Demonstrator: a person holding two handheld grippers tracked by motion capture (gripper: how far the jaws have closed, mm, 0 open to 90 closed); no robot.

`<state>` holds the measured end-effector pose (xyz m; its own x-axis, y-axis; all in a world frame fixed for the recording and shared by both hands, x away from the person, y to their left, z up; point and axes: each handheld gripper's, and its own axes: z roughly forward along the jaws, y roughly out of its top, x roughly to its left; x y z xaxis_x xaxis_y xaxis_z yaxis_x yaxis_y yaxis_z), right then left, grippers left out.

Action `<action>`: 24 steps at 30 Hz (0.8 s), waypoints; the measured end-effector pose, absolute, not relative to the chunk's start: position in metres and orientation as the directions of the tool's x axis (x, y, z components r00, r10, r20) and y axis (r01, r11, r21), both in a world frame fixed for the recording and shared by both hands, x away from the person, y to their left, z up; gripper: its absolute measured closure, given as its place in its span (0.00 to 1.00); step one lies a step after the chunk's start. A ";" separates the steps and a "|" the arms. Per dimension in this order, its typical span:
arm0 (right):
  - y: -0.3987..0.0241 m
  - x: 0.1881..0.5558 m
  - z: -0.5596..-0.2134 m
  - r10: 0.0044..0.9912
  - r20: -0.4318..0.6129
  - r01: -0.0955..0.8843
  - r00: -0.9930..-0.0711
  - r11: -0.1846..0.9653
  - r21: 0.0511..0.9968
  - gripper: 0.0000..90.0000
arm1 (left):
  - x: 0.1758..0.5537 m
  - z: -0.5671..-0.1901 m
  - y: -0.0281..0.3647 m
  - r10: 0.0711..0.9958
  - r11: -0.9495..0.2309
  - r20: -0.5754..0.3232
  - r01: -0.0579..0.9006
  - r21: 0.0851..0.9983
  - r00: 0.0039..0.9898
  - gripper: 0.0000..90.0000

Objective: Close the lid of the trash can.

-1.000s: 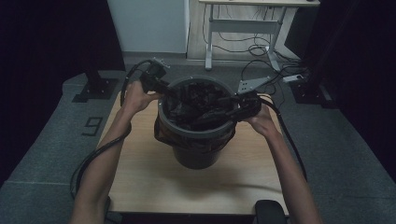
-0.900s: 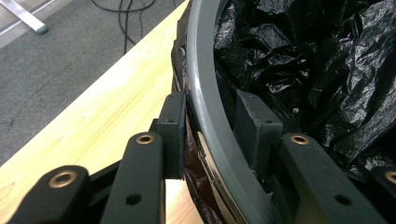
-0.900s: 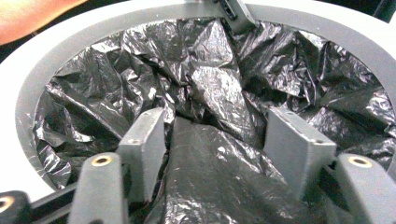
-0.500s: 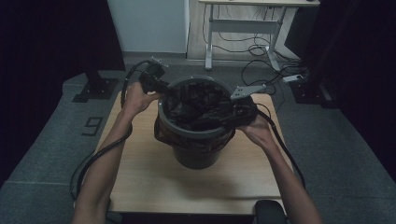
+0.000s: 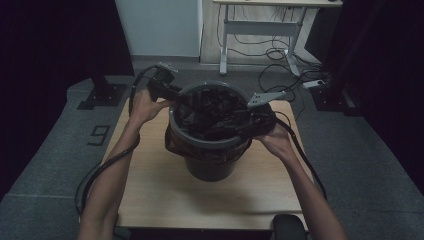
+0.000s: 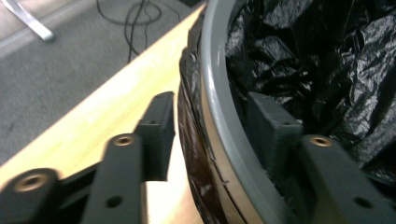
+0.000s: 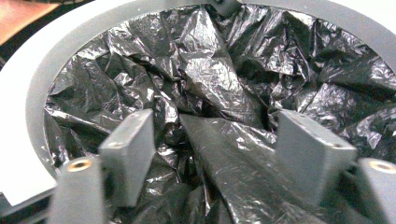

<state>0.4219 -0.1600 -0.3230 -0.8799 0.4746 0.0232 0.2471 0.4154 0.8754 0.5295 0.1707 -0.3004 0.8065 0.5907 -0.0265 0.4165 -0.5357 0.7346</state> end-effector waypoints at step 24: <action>-0.207 0.423 -0.293 0.634 -0.030 0.324 -0.773 0.434 0.841 0.00 | 0.490 -0.286 0.210 0.568 -0.484 -0.019 0.352 0.801 0.823 0.04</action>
<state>0.4233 -0.2067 -0.2925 -0.7726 0.6342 -0.0301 0.3235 0.4341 0.8408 0.4895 0.2101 -0.2861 0.8231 0.5676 -0.0193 0.3523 -0.4836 0.8013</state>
